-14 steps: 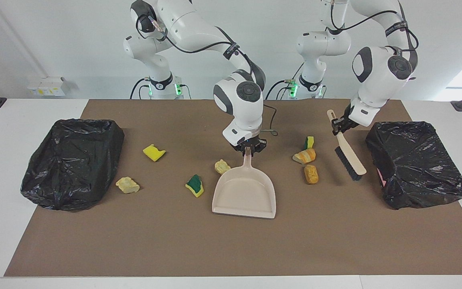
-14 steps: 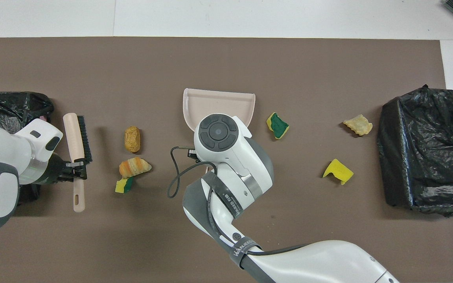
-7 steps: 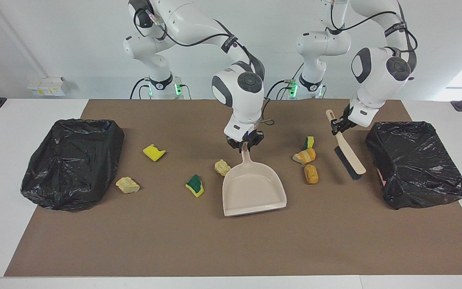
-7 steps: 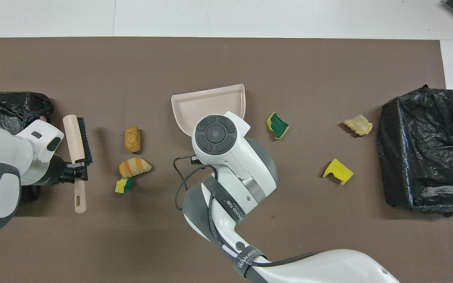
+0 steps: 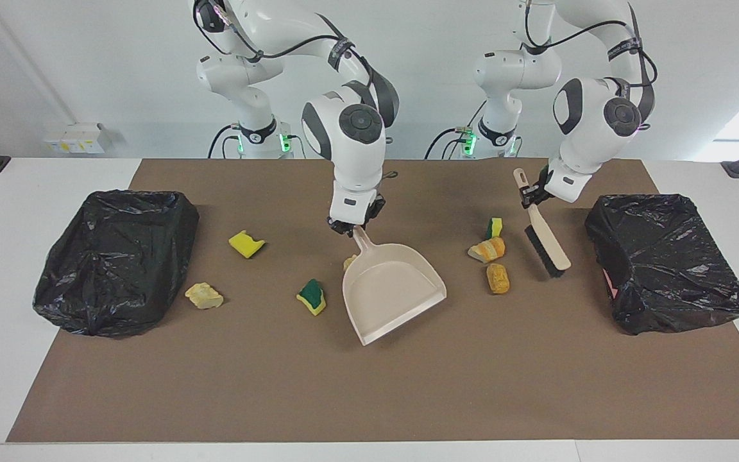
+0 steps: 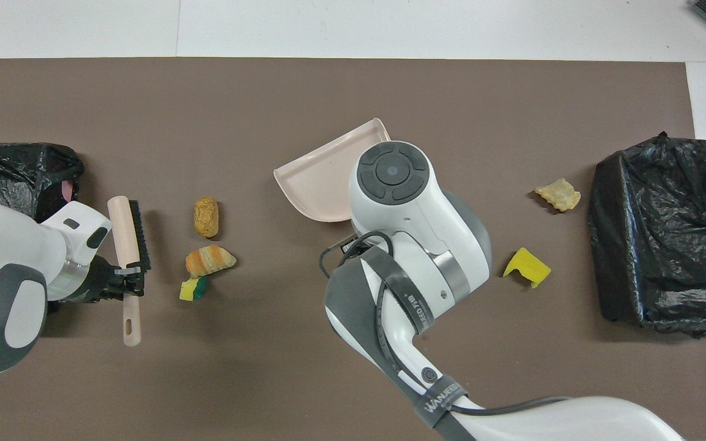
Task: Sweep and dump trash in bin
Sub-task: 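Sweep the crusts and sponges into the dustpan with the left gripper's brush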
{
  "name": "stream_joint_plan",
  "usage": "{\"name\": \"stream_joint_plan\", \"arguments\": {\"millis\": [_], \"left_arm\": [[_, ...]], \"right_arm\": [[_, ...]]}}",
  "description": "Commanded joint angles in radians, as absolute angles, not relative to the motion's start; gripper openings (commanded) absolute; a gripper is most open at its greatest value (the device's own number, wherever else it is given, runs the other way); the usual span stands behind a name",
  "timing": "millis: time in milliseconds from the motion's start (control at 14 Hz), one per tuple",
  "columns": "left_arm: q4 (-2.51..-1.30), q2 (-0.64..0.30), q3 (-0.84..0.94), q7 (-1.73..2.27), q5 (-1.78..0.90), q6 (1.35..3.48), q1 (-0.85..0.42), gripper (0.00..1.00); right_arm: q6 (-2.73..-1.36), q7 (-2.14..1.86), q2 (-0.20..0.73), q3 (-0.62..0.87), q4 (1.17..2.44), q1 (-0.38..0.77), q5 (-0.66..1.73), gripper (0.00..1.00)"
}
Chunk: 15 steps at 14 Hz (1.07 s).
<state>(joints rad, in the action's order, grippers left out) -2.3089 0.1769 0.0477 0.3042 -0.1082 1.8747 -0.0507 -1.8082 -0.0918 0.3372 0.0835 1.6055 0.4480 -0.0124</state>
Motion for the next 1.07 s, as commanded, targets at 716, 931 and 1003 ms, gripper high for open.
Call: {"name": "stream_joint_plan", "arguments": {"millis": [716,931,1003], "left_arm": [[-2.51,0.247,0.049,0.649,-0.21,2.106,-0.299,0.0],[-2.471,0.207,0.049,0.632,-0.21,2.163,-0.336,0.0],[-2.436,0.181,0.049,0.621,-0.21,2.164,-0.344,0.0]], "right_arm": [[-1.833,-0.913,0.29,0.091,1.718,0.435,-0.121,0.0],[-1.864,-0.91,0.299,0.091,1.736,0.443,-0.164,0.0],[-1.871,-0.91,0.302,0.091,1.738,0.443,-0.175,0.0]]}}
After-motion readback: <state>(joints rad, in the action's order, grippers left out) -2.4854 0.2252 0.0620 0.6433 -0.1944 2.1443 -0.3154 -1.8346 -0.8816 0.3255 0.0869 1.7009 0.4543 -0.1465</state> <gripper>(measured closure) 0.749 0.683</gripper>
